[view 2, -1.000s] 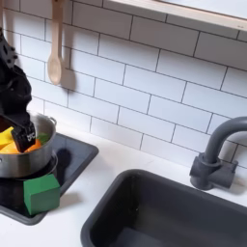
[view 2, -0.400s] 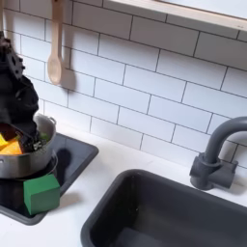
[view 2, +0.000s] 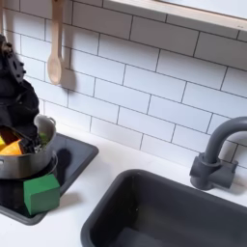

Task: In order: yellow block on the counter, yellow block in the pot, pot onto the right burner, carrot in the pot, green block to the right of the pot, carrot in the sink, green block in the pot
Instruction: 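Take the carrot out of the pot and put it in the sink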

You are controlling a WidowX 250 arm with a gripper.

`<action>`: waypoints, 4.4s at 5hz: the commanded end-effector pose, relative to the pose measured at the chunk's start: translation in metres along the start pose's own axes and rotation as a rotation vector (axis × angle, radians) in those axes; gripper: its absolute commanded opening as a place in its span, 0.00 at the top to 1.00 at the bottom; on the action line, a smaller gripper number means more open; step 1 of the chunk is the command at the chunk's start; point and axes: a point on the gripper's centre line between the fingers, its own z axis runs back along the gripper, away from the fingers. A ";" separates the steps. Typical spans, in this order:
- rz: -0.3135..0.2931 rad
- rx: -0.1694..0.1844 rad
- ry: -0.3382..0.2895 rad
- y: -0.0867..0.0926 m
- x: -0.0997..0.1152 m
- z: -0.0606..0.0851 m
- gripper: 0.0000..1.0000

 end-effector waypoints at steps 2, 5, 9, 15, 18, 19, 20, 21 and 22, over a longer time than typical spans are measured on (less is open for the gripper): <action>-0.014 0.000 -0.020 -0.002 0.002 0.013 1.00; -0.044 -0.002 -0.113 -0.009 0.016 0.047 1.00; -0.084 0.022 -0.259 -0.023 0.036 0.102 1.00; -0.290 -0.185 -0.224 -0.146 0.052 0.072 1.00; -0.387 -0.249 -0.140 -0.190 0.057 0.036 1.00; -0.402 -0.237 -0.090 -0.191 0.054 0.024 1.00; -0.411 -0.240 -0.054 -0.188 0.049 0.017 0.00; -0.405 -0.241 -0.074 -0.180 0.046 0.028 0.00; -0.421 -0.239 -0.070 -0.172 0.040 0.034 0.00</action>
